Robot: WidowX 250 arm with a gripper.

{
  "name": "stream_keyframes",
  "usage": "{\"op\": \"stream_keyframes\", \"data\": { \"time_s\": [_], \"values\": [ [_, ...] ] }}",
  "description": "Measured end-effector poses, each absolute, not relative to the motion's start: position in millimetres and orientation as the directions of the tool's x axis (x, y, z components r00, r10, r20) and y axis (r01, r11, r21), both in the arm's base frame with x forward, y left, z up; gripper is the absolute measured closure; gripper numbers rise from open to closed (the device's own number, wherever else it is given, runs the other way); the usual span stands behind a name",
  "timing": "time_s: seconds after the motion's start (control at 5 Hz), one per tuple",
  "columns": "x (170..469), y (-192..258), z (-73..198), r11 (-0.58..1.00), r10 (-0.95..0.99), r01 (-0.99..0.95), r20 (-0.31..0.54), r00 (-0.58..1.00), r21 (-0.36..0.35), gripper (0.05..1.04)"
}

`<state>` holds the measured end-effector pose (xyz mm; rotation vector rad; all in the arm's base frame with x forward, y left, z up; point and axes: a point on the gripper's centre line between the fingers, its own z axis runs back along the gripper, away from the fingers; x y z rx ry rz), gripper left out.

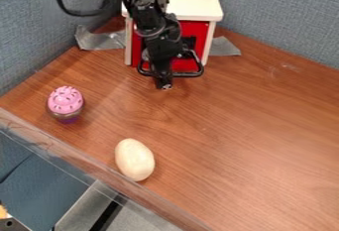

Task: Open the drawer

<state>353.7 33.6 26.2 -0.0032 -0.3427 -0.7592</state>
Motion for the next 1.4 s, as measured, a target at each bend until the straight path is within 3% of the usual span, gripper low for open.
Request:
{"op": "stream_keyframes", "data": {
  "time_s": [1.4],
  "values": [
    [310,-13,21,0.618,-0.762,0.782,0.314,0.567,0.087,0.931]
  ]
}}
